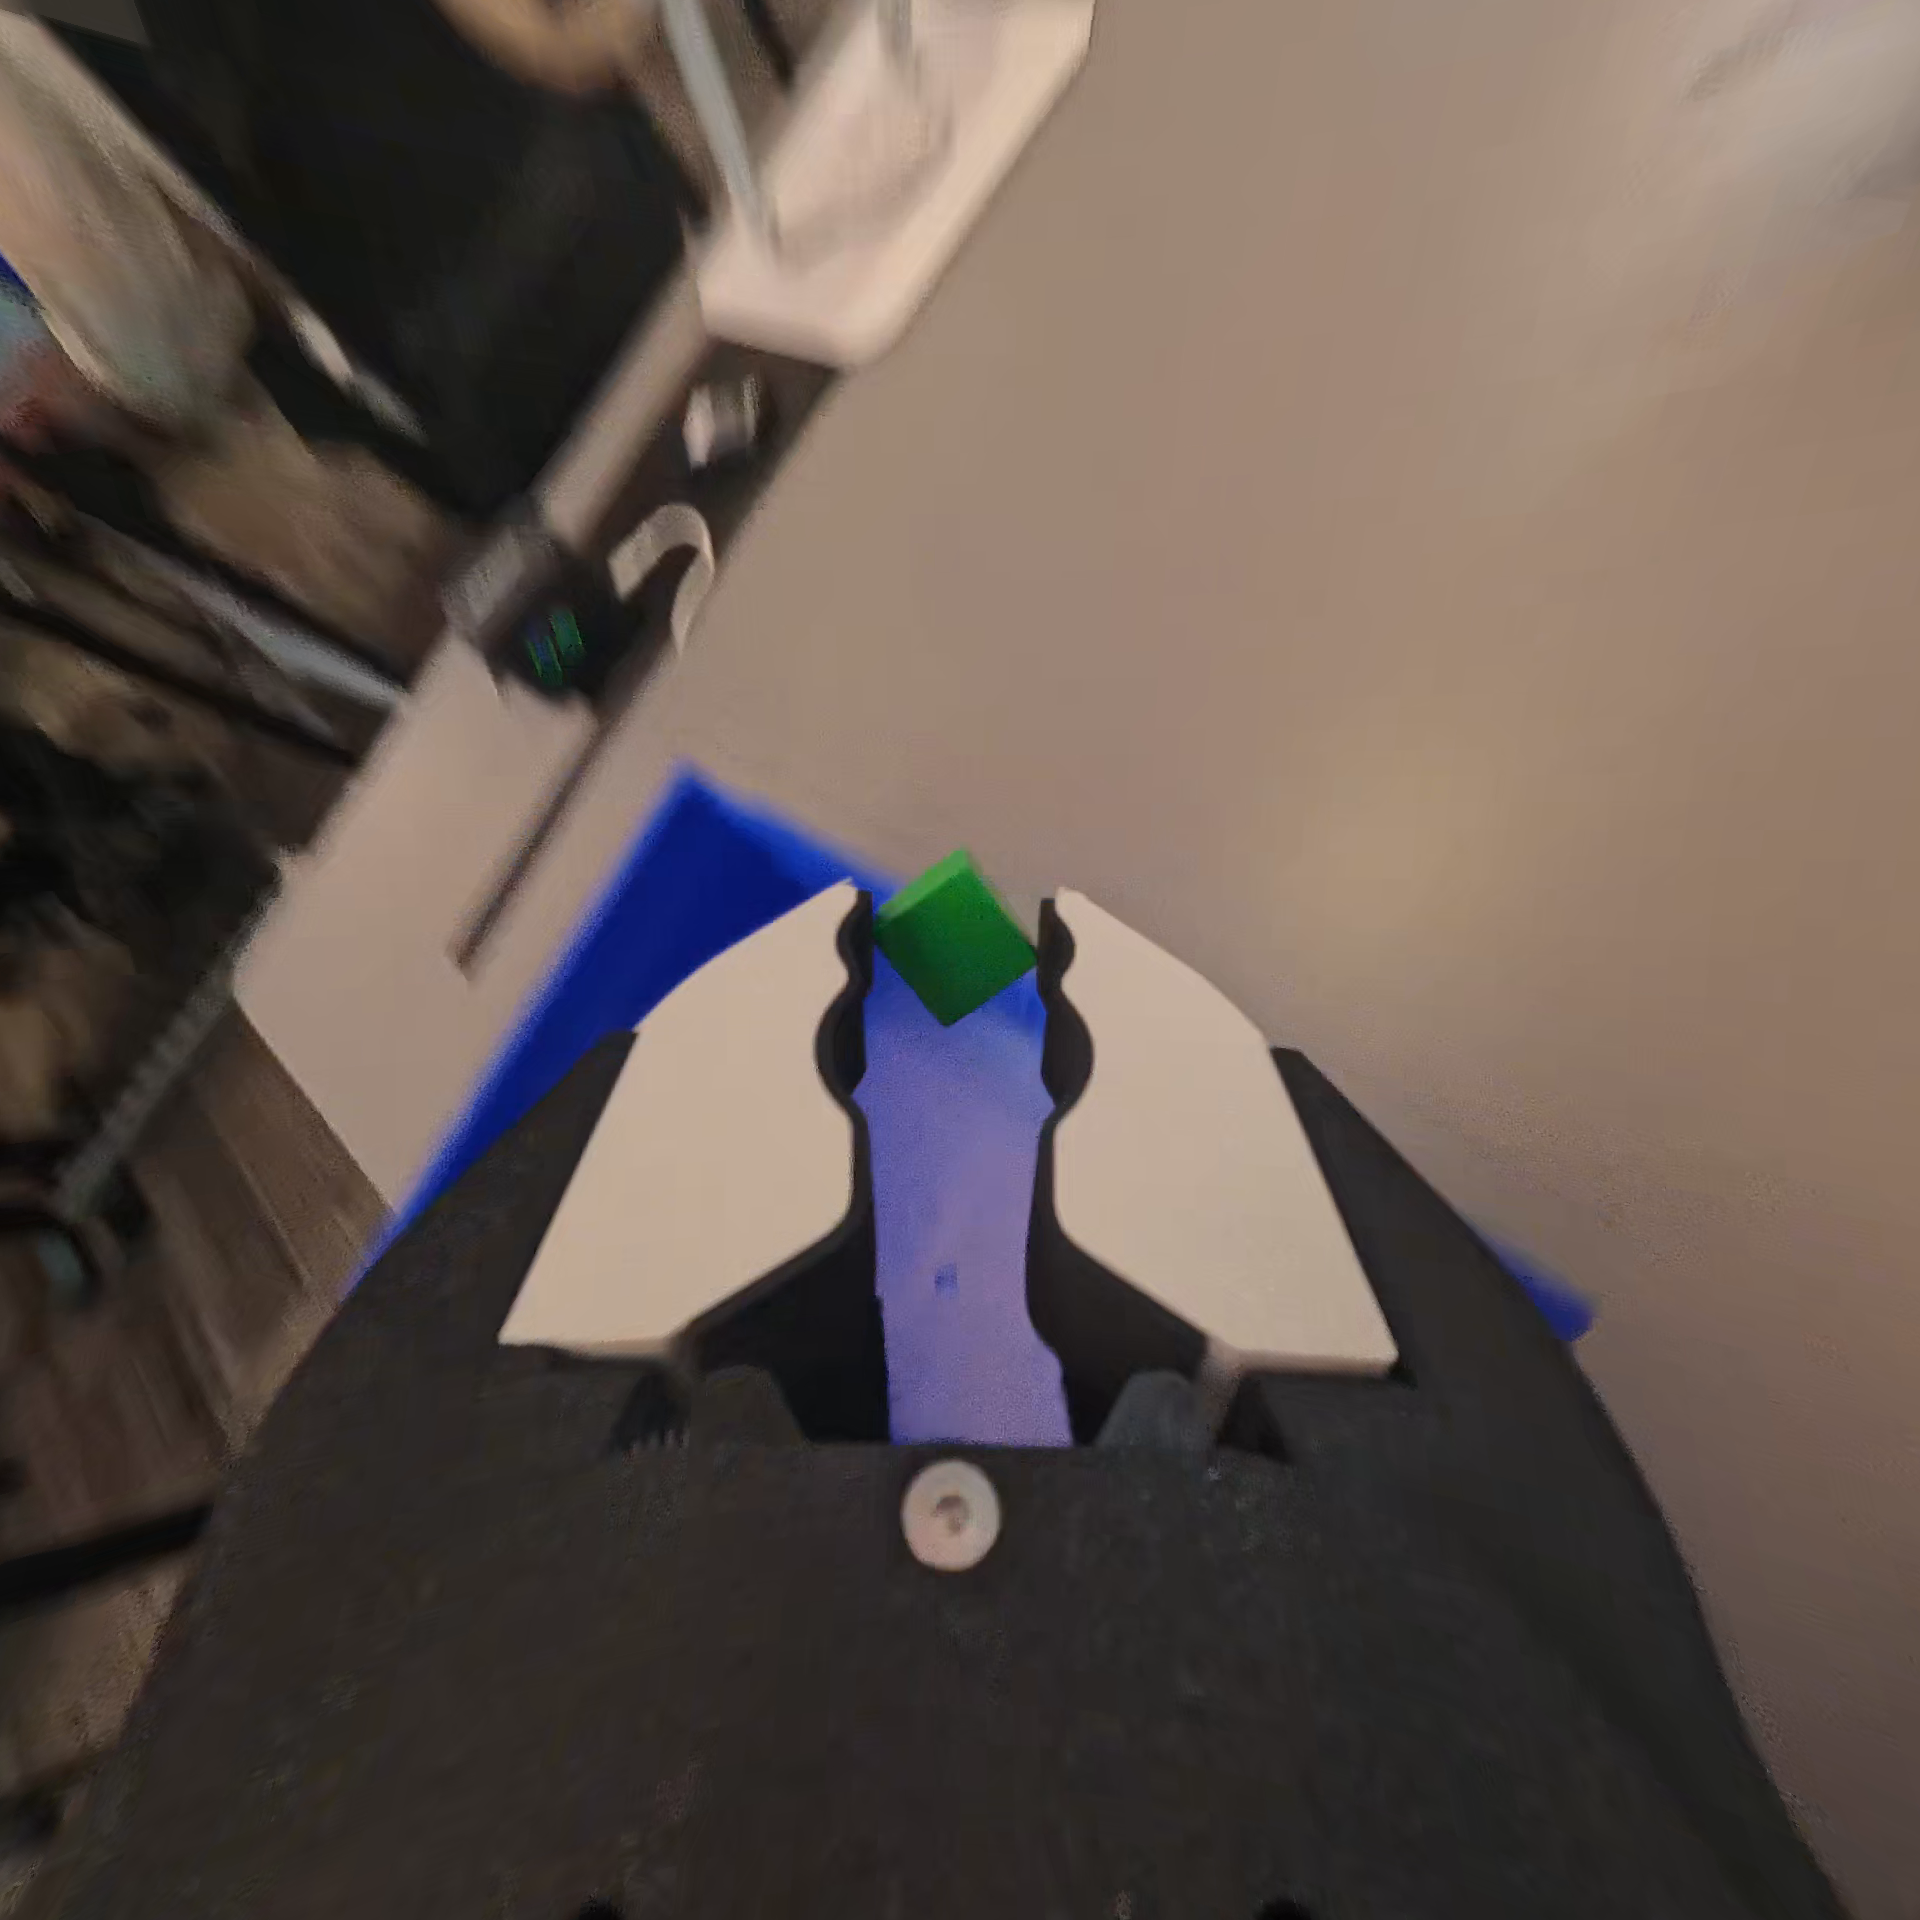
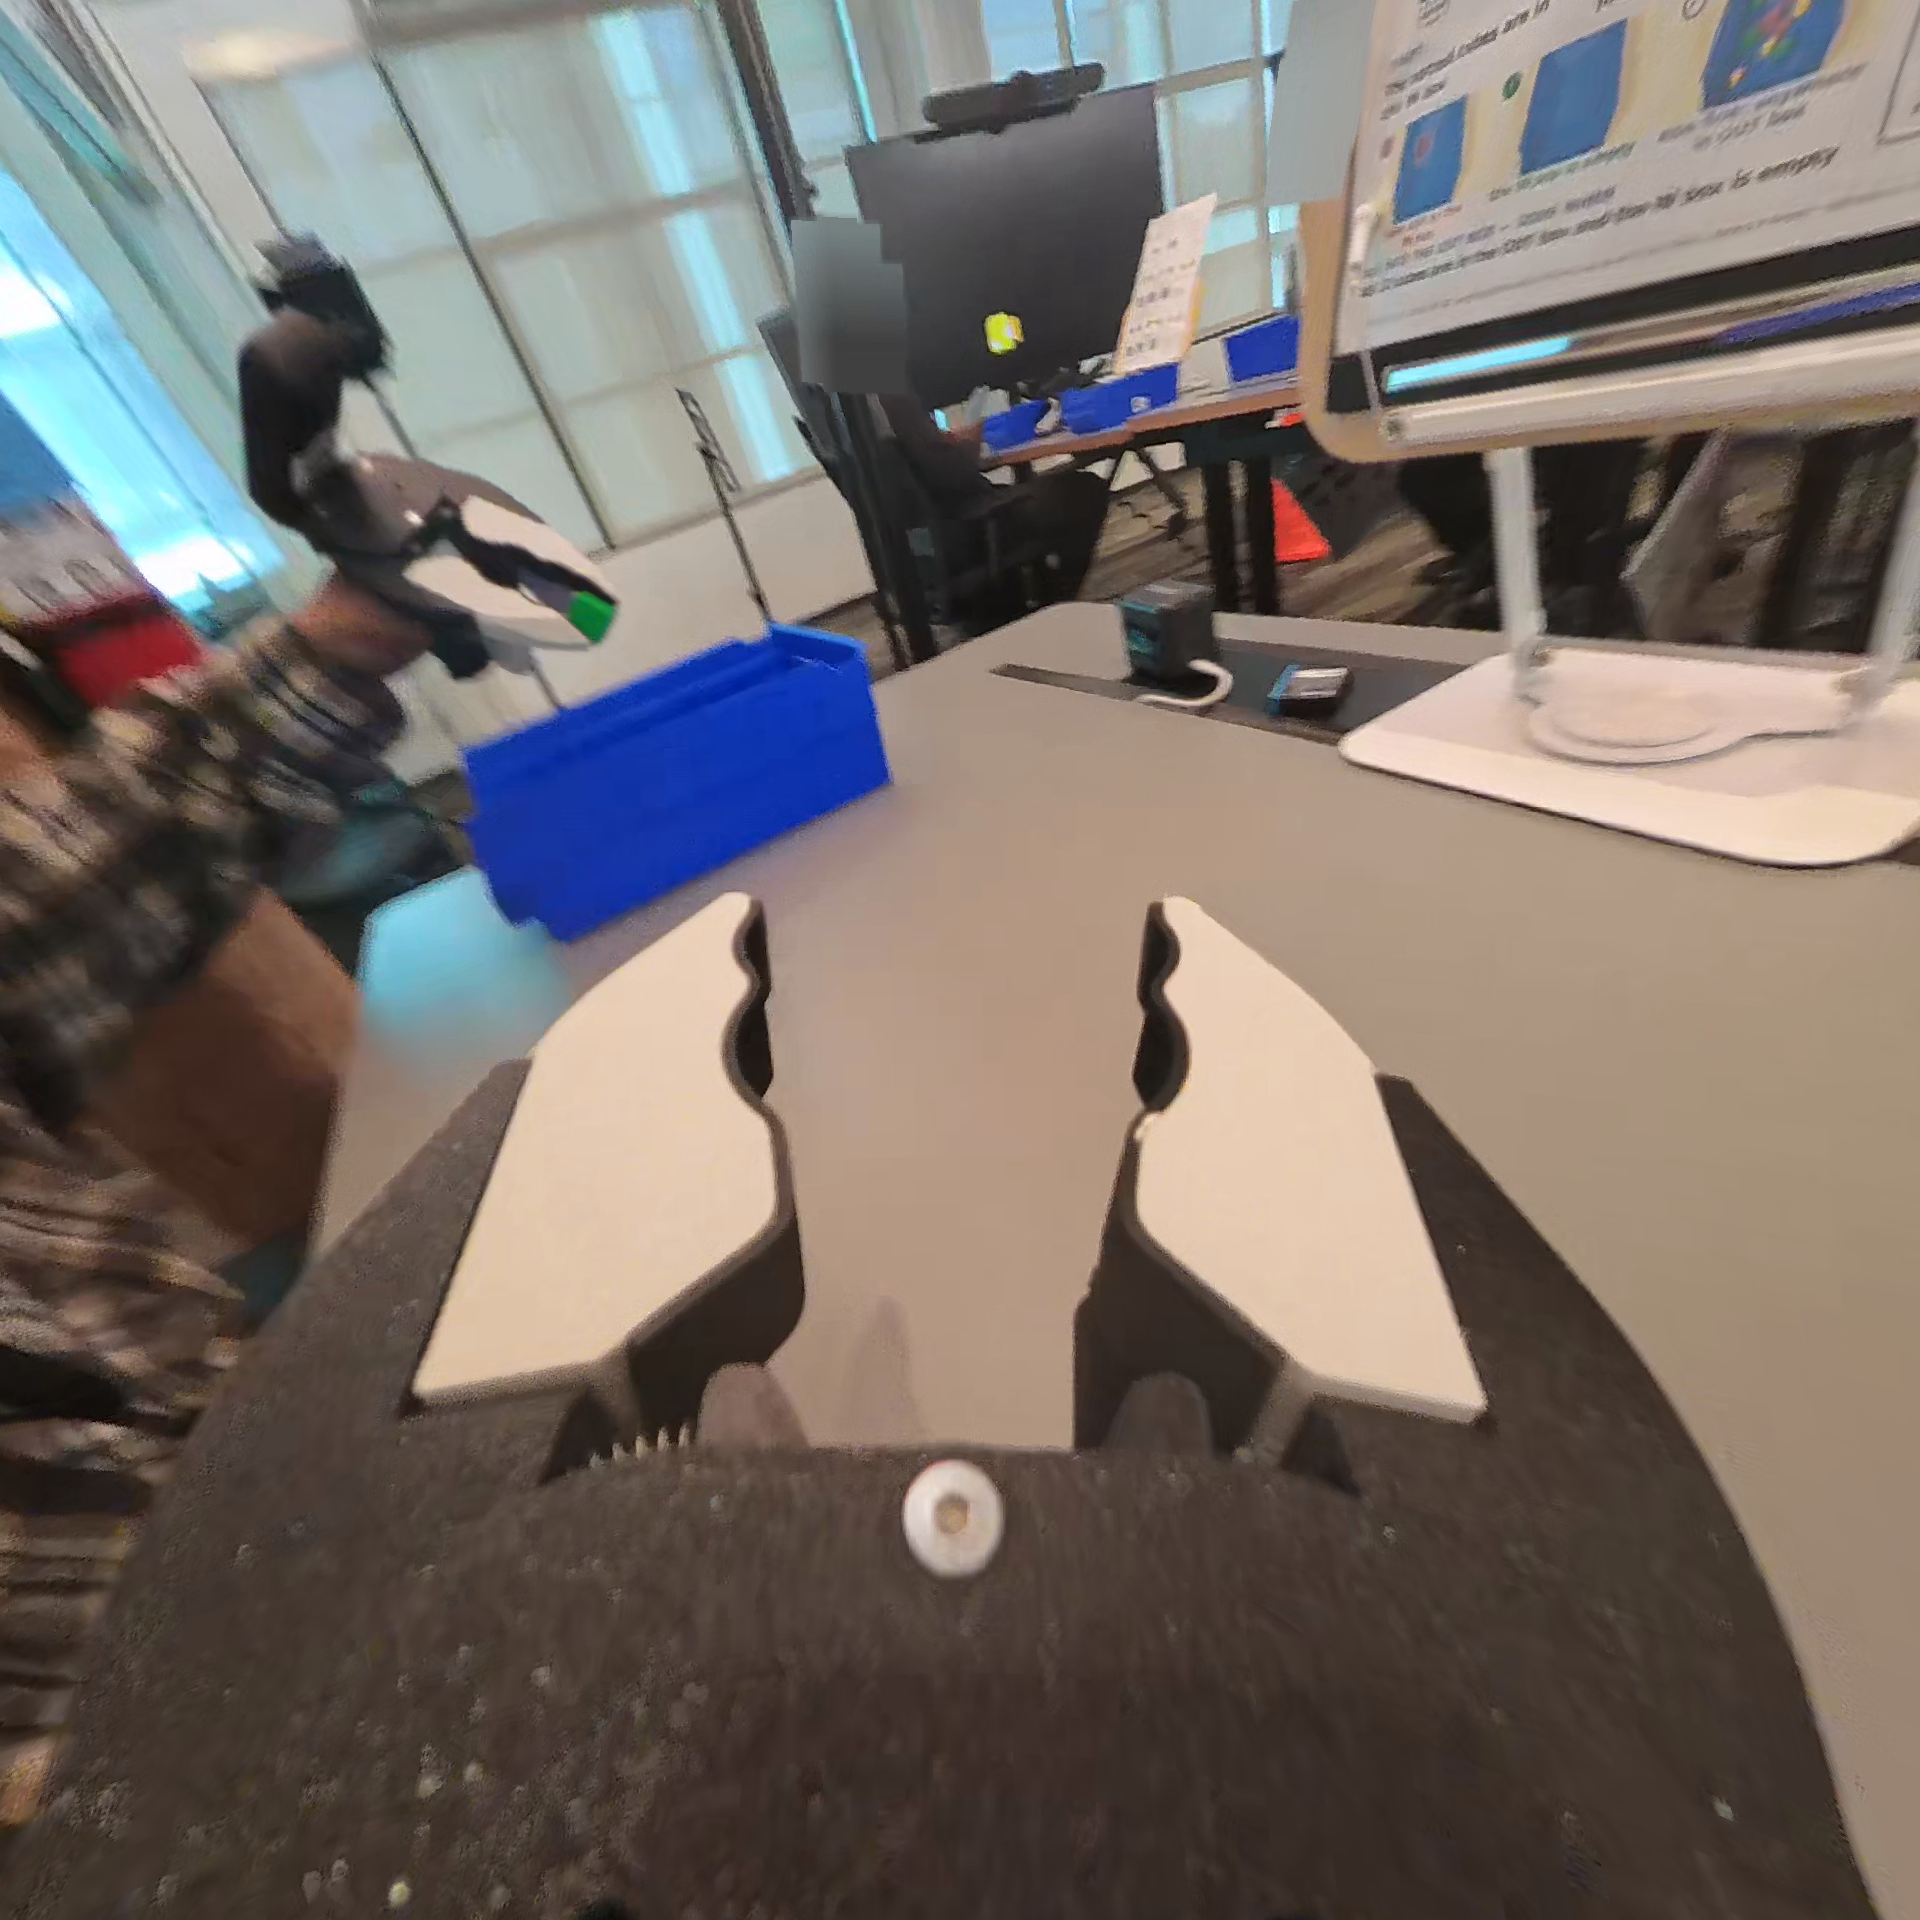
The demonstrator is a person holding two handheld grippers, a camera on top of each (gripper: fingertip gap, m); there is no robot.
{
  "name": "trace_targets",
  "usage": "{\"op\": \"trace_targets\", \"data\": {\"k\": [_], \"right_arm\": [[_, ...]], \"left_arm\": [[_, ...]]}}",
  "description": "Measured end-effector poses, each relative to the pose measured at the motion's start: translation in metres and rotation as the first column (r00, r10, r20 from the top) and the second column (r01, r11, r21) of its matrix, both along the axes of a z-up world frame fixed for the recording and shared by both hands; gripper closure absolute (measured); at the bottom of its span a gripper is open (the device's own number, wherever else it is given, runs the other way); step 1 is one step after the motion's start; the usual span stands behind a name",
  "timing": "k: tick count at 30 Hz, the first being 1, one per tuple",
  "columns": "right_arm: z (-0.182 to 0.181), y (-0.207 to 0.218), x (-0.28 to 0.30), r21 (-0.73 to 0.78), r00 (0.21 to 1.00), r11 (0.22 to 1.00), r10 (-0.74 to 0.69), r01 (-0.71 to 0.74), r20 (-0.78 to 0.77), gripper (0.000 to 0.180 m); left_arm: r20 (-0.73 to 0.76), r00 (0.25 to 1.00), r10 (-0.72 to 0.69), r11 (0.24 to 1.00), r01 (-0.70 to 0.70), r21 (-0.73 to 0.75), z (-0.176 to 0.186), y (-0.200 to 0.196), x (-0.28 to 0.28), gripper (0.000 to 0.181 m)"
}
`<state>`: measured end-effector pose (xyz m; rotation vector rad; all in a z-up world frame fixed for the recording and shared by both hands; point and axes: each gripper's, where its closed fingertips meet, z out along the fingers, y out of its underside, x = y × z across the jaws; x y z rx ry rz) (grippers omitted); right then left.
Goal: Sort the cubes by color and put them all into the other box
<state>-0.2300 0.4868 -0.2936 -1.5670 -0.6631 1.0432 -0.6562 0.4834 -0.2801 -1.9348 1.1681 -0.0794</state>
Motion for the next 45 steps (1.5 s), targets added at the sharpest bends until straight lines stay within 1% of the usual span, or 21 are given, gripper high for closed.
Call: {"op": "trace_targets", "data": {"k": [3, 6, 7, 9, 11, 12, 14, 18, 21, 22, 27, 28, 30, 31, 32, 33, 36, 39, 41, 43, 45], "right_arm": [[0.02, -0.005, -0.017, -0.139, 0.981, 0.981, 0.11, -0.132, -0.158, 0.113], [0.039, -0.017, -0.045, -0.282, 0.913, 0.895, 0.251, -0.345, -0.32, 0.111], [0.046, -0.022, -0.054, -0.316, 0.876, 0.849, 0.294, -0.423, -0.383, 0.111], [0.06, -0.035, -0.069, -0.376, 0.778, 0.723, 0.355, -0.58, -0.518, 0.112], [0.069, -0.045, -0.079, -0.413, 0.684, 0.583, 0.38, -0.7, -0.623, 0.113], [0.071, -0.05, -0.082, -0.429, 0.651, 0.522, 0.38, -0.737, -0.657, 0.113], [0.071, -0.055, -0.087, -0.463, 0.628, 0.444, 0.379, -0.768, -0.679, 0.114], [0.069, -0.062, -0.089, -0.513, 0.619, 0.349, 0.391, -0.784, -0.681, 0.121], [0.065, -0.068, -0.09, -0.551, 0.624, 0.295, 0.415, -0.781, -0.662, 0.125], [0.065, -0.071, -0.089, -0.559, 0.619, 0.272, 0.423, -0.783, -0.662, 0.128], [0.063, -0.074, -0.086, -0.569, 0.591, 0.191, 0.417, -0.8, -0.69, 0.153], [0.064, -0.074, -0.084, -0.569, 0.586, 0.179, 0.415, -0.803, -0.696, 0.154], [0.064, -0.072, -0.08, -0.565, 0.589, 0.195, 0.42, -0.802, -0.691, 0.156], [0.064, -0.07, -0.077, -0.568, 0.602, 0.221, 0.427, -0.793, -0.675, 0.162], [0.063, -0.068, -0.072, -0.57, 0.618, 0.252, 0.437, -0.782, -0.653, 0.157], [0.062, -0.065, -0.066, -0.574, 0.642, 0.296, 0.443, -0.764, -0.626, 0.156], [0.062, -0.053, -0.035, -0.573, 0.723, 0.441, 0.425, -0.691, -0.545, 0.155], [0.054, -0.036, 0.015, -0.587, 0.862, 0.632, 0.369, -0.507, -0.347, 0.157], [0.051, -0.02, 0.061, -0.582, 0.939, 0.737, 0.279, -0.343, -0.2, 0.157], [0.048, -0.003, 0.116, -0.56, 0.986, 0.813, 0.158, -0.161, -0.053, 0.157], [0.045, 0.011, 0.171, -0.533, 0.997, 0.846, 0.029, 0.015, 0.075, 0.157]], "left_arm": [[0.079, 0.986, -0.148, 0.966, 0.126, 0.228, 0.051, -0.007, 0.077, 0.151], [0.163, 0.932, -0.325, 0.888, 0.24, 0.393, 0.078, -0.023, 0.162, 0.151], [0.192, 0.906, -0.377, 0.863, 0.269, 0.427, 0.082, -0.028, 0.189, 0.151], [0.243, 0.849, -0.469, 0.821, 0.318, 0.474, 0.083, -0.037, 0.236, 0.151], [0.273, 0.799, -0.535, 0.788, 0.356, 0.502, 0.078, -0.043, 0.273, 0.151], [0.282, 0.778, -0.562, 0.775, 0.377, 0.507, 0.075, -0.046, 0.289, 0.151], [0.287, 0.747, -0.599, 0.757, 0.412, 0.507, 0.068, -0.049, 0.312, 0.151], [0.251, 0.716, -0.652, 0.72, 0.479, 0.502, 0.055, -0.055, 0.341, 0.151], [0.223, 0.699, -0.679, 0.696, 0.517, 0.499, 0.048, -0.059, 0.354, 0.151], [0.216, 0.696, -0.685, 0.69, 0.524, 0.5, 0.046, -0.059, 0.357, 0.151], [0.201, 0.679, -0.706, 0.664, 0.538, 0.519, 0.044, -0.061, 0.364, 0.151], [0.206, 0.674, -0.709, 0.664, 0.54, 0.518, 0.045, -0.061, 0.366, 0.151], [0.222, 0.676, -0.702, 0.674, 0.532, 0.513, 0.044, -0.059, 0.369, 0.152], [0.24, 0.681, -0.692, 0.689, 0.523, 0.502, 0.044, -0.057, 0.371, 0.152], [0.271, 0.681, -0.68, 0.708, 0.516, 0.481, 0.043, -0.056, 0.374, 0.144], [0.31, 0.681, -0.663, 0.733, 0.507, 0.454, 0.042, -0.054, 0.376, 0.134], [0.412, 0.672, -0.615, 0.785, 0.474, 0.399, 0.038, -0.048, 0.384, 0.119], [0.512, 0.653, -0.558, 0.83, 0.439, 0.345, 0.029, -0.04, 0.392, 0.115], [0.573, 0.64, -0.511, 0.859, 0.408, 0.31, 0.019, -0.032, 0.396, 0.117], [0.622, 0.632, -0.461, 0.885, 0.376, 0.274, 0.009, -0.024, 0.4, 0.12], [0.656, 0.624, -0.424, 0.902, 0.355, 0.246, 0.001, -0.02, 0.405, 0.123]]}}
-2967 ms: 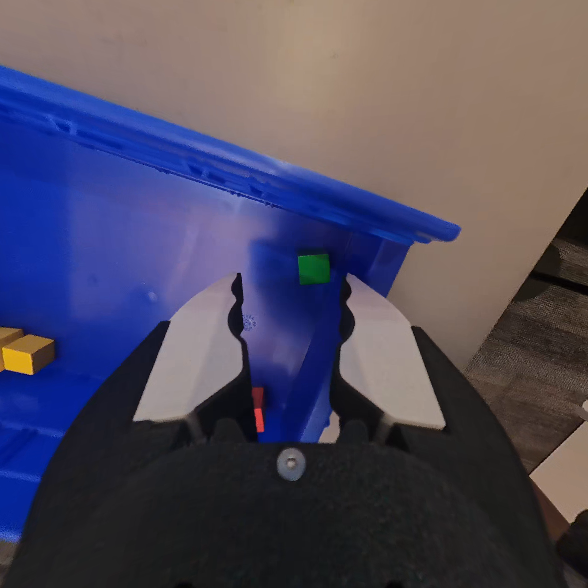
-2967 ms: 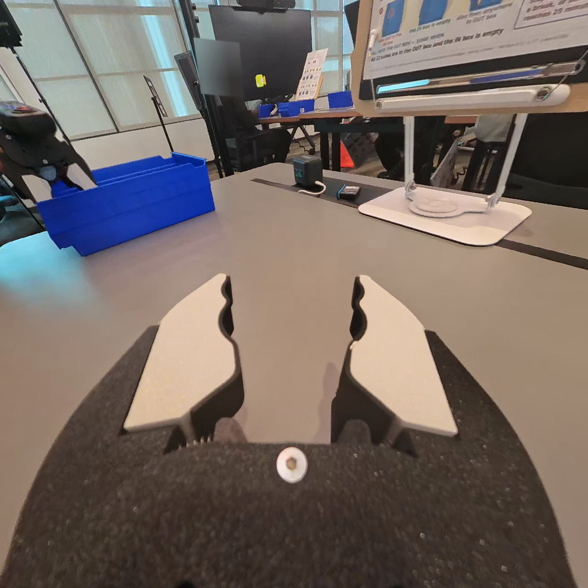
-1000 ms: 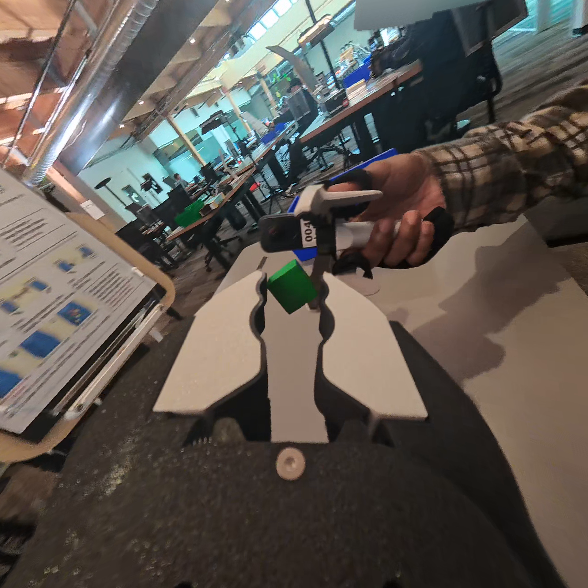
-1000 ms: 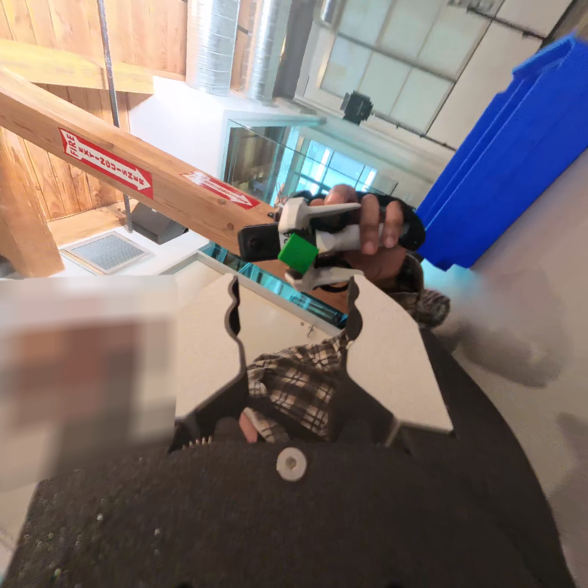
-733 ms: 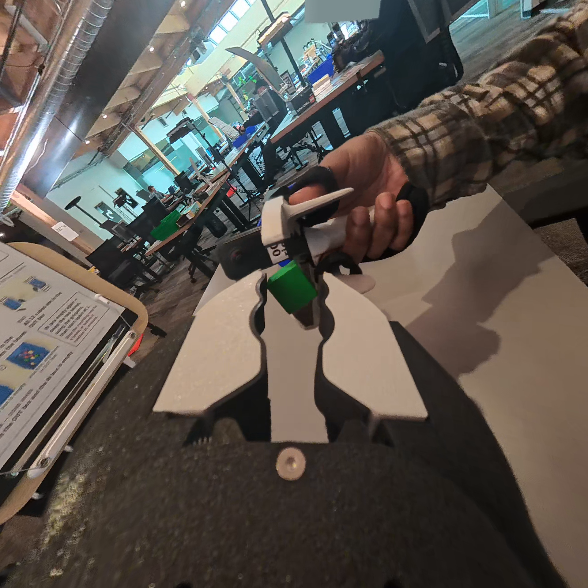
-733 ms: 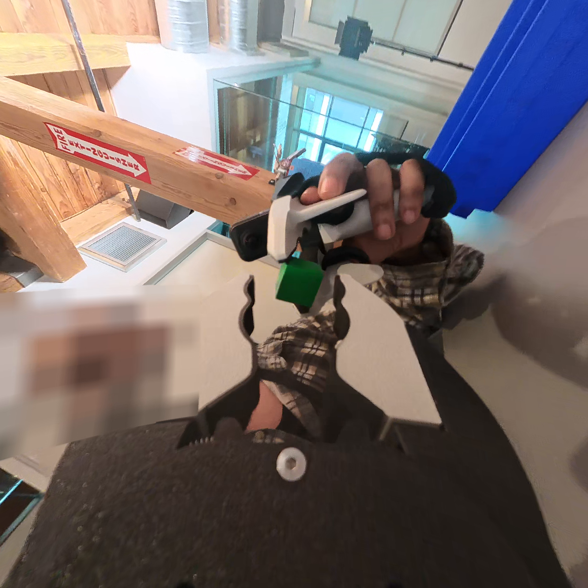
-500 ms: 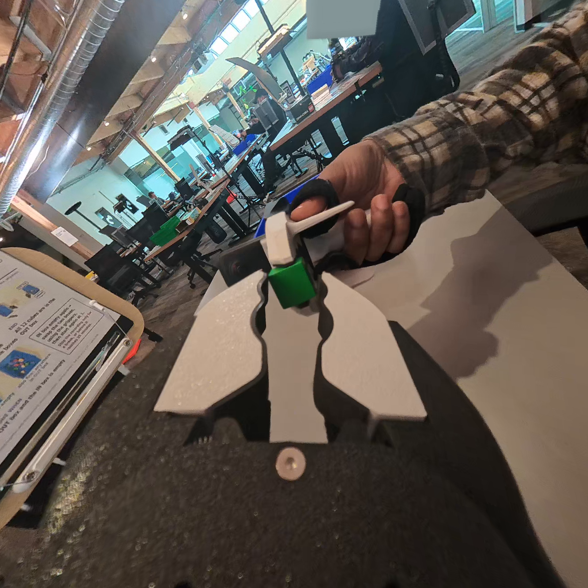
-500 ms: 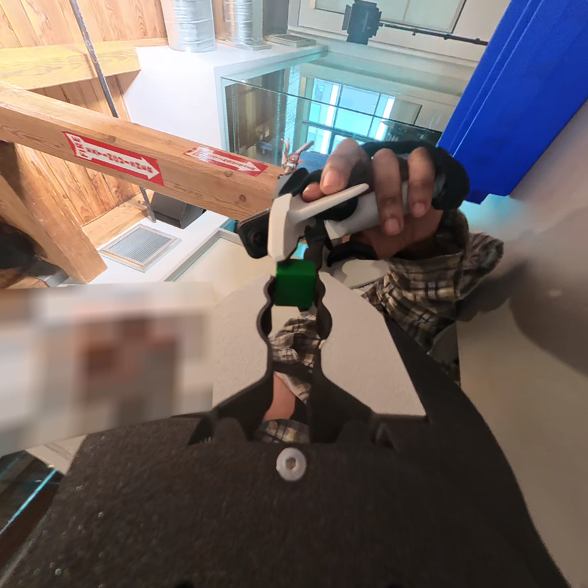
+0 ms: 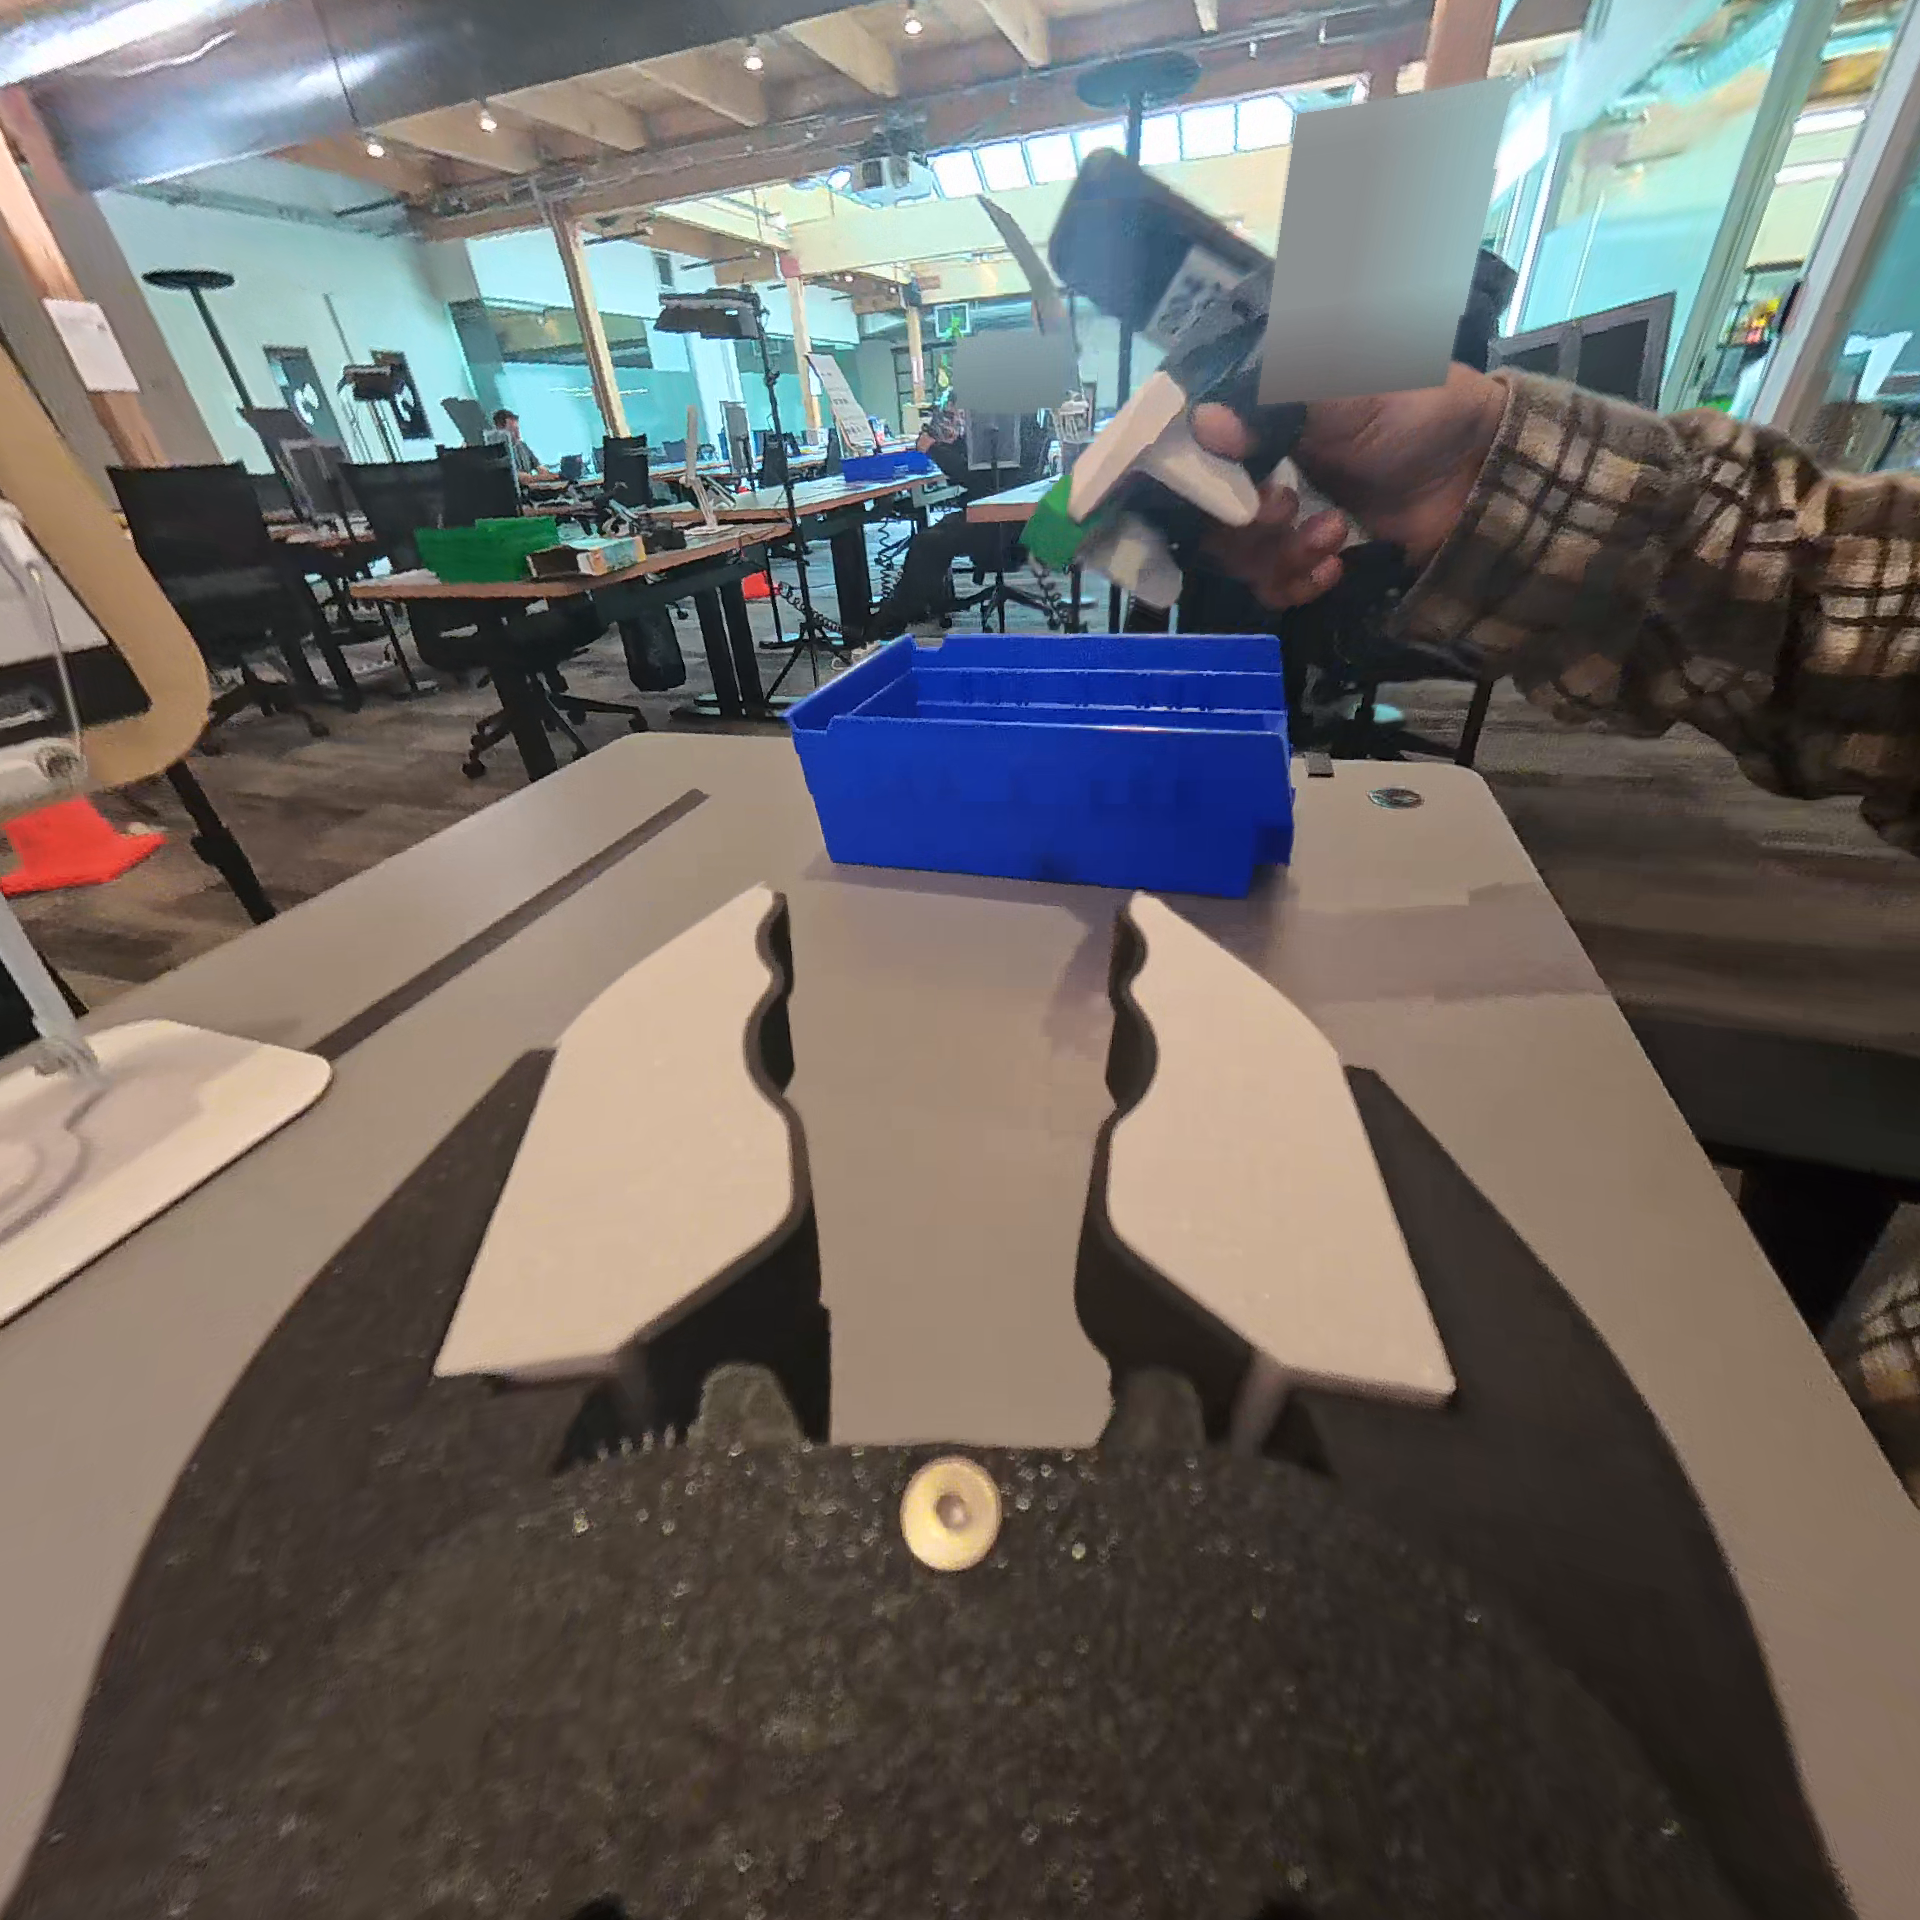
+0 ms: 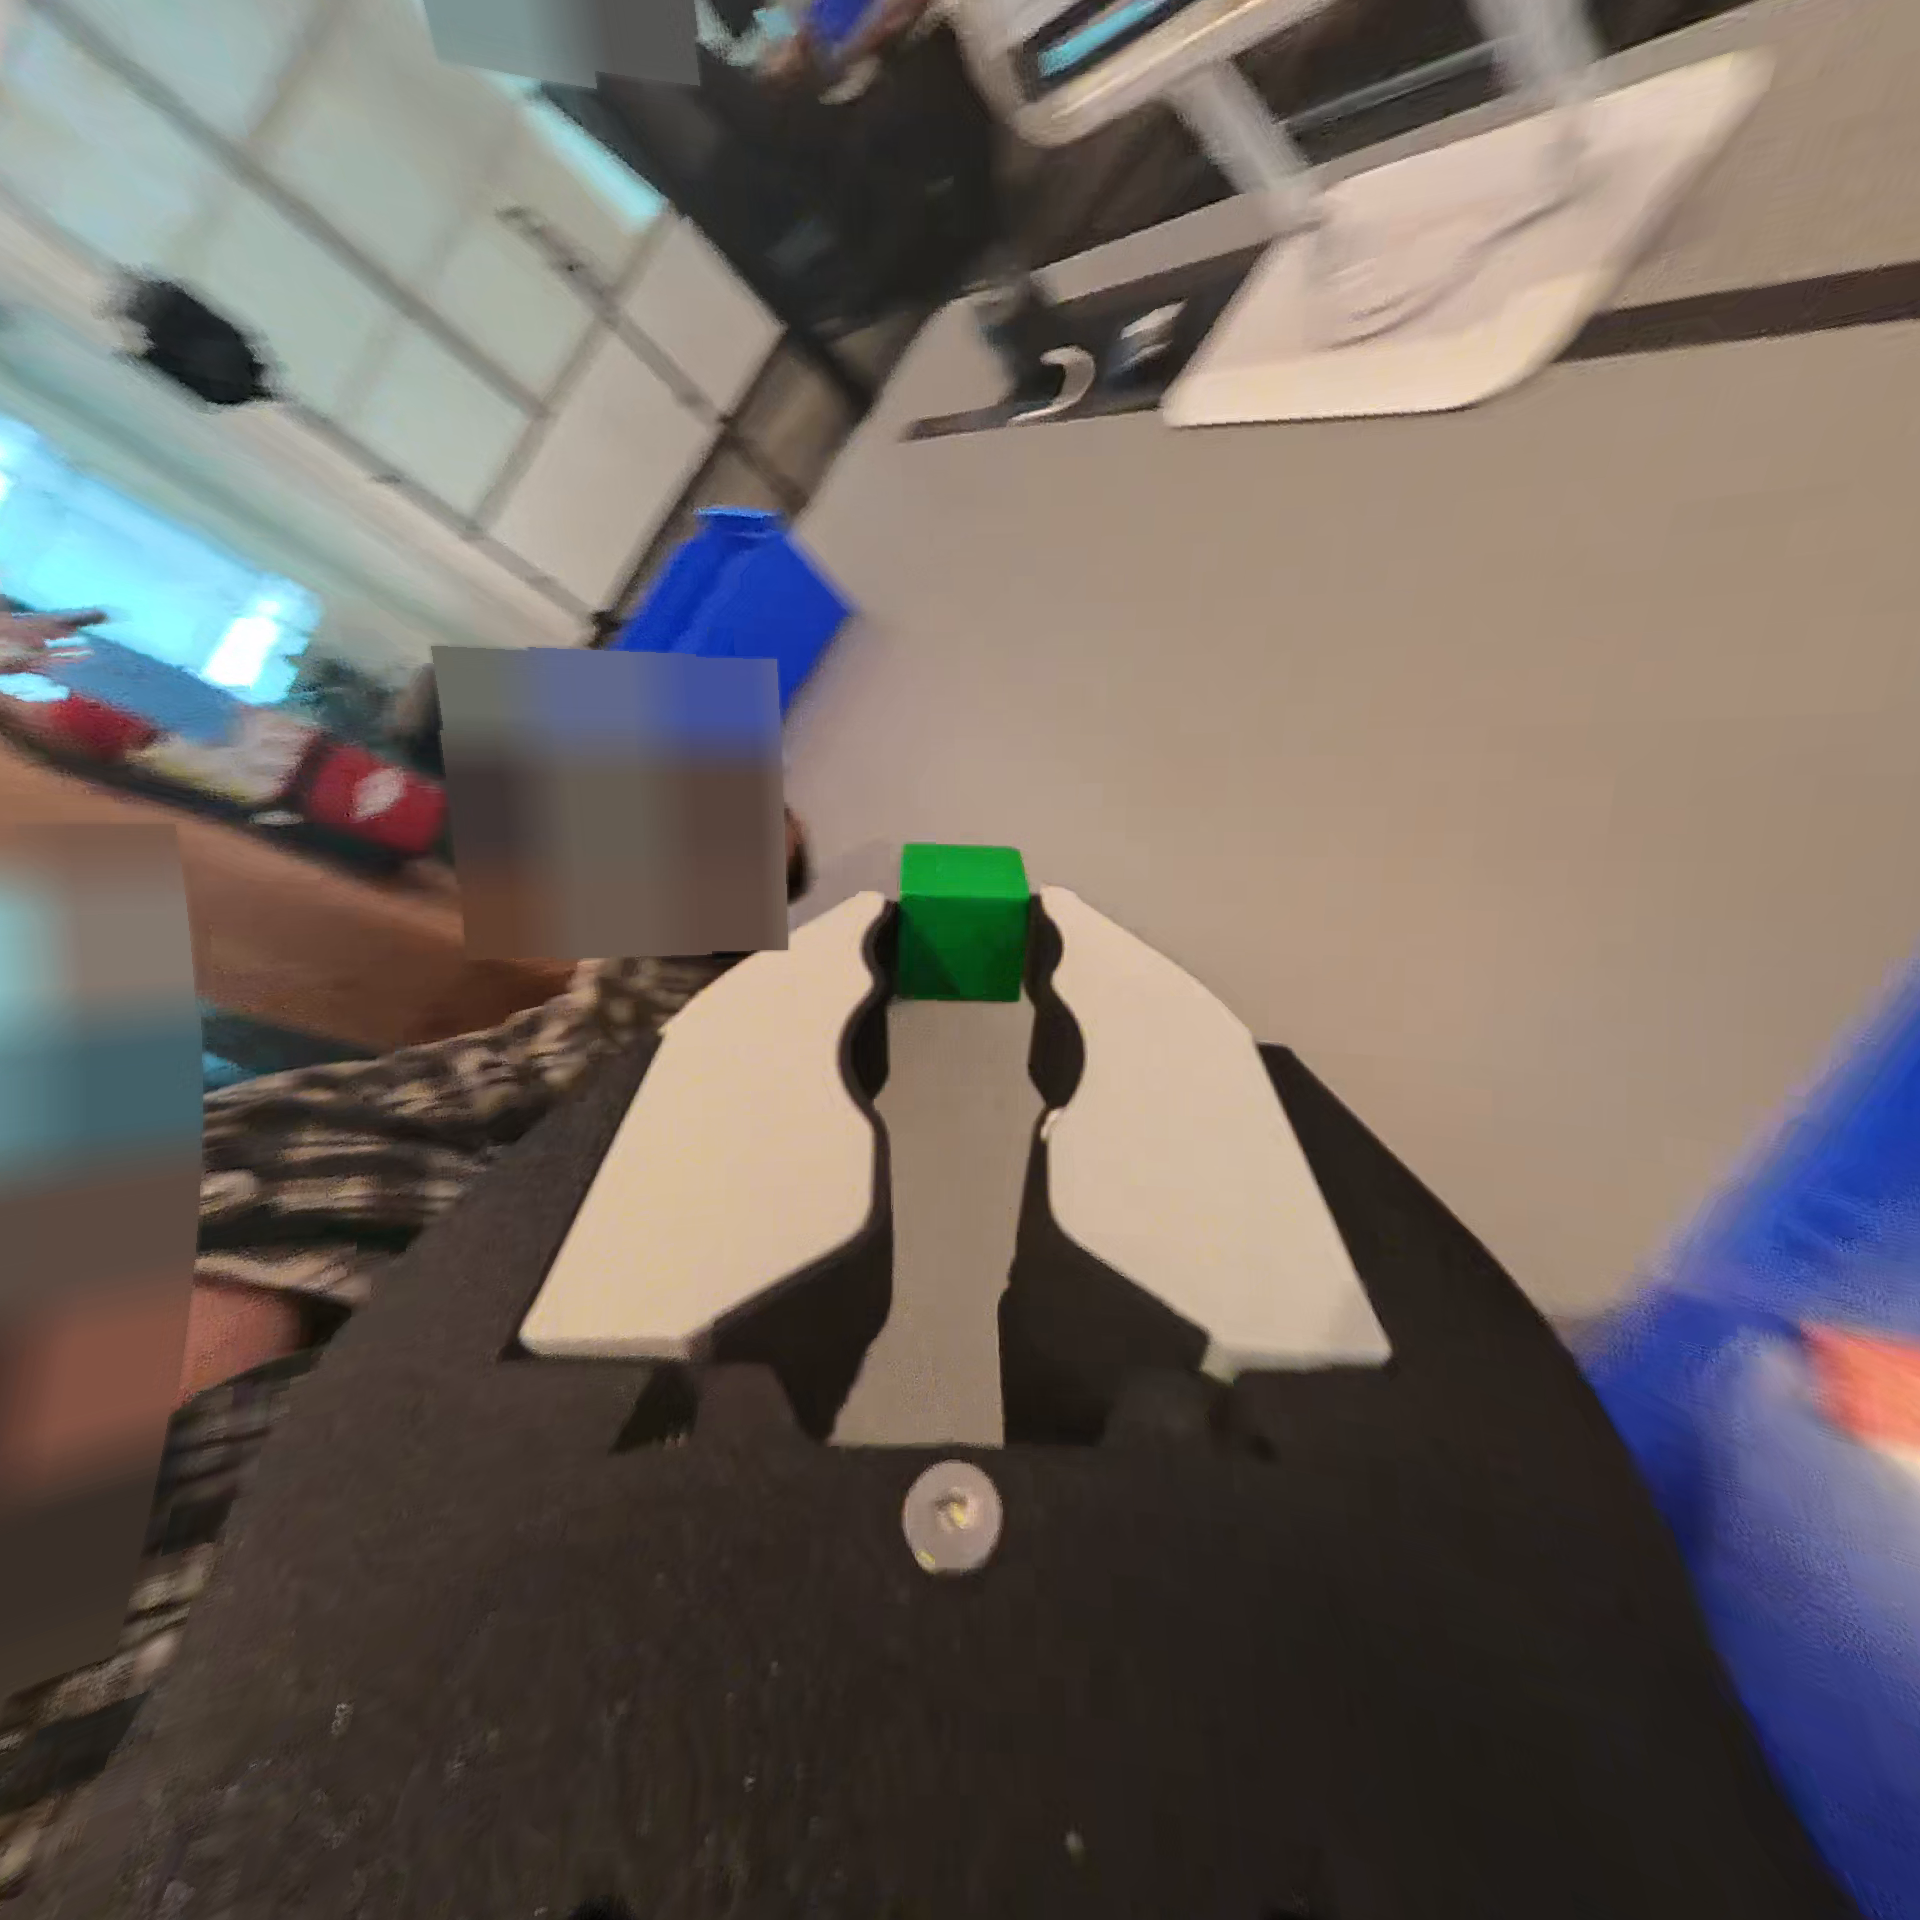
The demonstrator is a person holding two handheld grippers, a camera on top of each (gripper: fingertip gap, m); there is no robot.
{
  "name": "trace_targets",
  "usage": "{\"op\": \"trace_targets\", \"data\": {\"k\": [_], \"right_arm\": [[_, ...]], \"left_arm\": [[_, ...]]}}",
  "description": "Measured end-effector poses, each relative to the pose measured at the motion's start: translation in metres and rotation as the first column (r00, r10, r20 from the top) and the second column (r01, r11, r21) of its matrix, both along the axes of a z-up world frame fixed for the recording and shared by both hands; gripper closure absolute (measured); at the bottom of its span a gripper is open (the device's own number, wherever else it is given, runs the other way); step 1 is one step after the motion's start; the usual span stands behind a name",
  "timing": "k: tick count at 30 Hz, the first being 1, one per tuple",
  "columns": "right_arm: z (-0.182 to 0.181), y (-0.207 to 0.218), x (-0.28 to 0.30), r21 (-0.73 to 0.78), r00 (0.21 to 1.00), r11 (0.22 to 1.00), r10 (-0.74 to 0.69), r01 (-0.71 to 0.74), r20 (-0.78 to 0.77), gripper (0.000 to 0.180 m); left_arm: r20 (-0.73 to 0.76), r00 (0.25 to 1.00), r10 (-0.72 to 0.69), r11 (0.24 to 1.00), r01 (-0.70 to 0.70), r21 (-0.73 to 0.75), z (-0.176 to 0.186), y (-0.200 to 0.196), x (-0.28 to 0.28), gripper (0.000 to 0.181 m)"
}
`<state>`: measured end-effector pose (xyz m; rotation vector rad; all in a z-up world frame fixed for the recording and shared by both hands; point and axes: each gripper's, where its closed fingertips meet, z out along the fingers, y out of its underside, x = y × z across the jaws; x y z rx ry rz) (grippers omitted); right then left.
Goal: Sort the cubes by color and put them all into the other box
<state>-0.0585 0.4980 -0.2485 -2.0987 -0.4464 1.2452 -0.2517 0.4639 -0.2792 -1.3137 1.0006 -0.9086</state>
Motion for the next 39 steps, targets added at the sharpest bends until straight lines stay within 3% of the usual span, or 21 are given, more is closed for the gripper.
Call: {"op": "trace_targets", "data": {"k": [5, 9, 13, 21, 33, 36, 39], "right_arm": [[-0.02, 0.016, 0.115, 0.033, 0.938, 0.975, -0.22, 0.219, 0.267, 0.157], [-0.04, 0.01, 0.162, 0.021, 0.883, 0.961, -0.261, 0.275, 0.39, 0.157], [-0.057, 0.007, 0.192, 0.027, 0.827, 0.952, -0.279, 0.305, 0.488, 0.157], [-0.084, 0.065, 0.225, 0.048, 0.687, 0.915, -0.334, 0.4, 0.645, 0.156], [-0.158, 0.139, 0.253, 0.063, 0.357, 0.814, -0.321, 0.577, 0.877, 0.156], [-0.154, 0.14, 0.263, 0.087, 0.28, 0.773, -0.328, 0.628, 0.902, 0.131], [-0.111, 0.139, 0.255, 0.18, 0.249, 0.785, -0.391, 0.592, 0.886, 0.131]], "left_arm": [[-0.011, 1.0, 0.012, 1.0, -0.012, 0.014, -0.009, -0.002, 0.012, 0.13], [-0.047, 0.998, 0.033, 0.996, -0.029, 0.082, -0.016, -0.007, 0.017, 0.138], [-0.027, 0.999, 0.036, 0.998, -0.035, 0.051, -0.021, -0.007, 0.024, 0.14], [-0.058, 0.997, 0.041, 0.998, -0.038, 0.059, -0.03, -0.009, 0.044, 0.143], [-0.061, 0.998, 0.028, 0.997, -0.023, 0.071, -0.03, -0.02, 0.043, 0.147], [-0.052, 0.998, 0.03, 0.998, -0.027, 0.064, -0.027, -0.022, 0.04, 0.147], [-0.038, 0.998, 0.043, 0.997, -0.041, 0.061, -0.022, -0.022, 0.036, 0.147]]}}
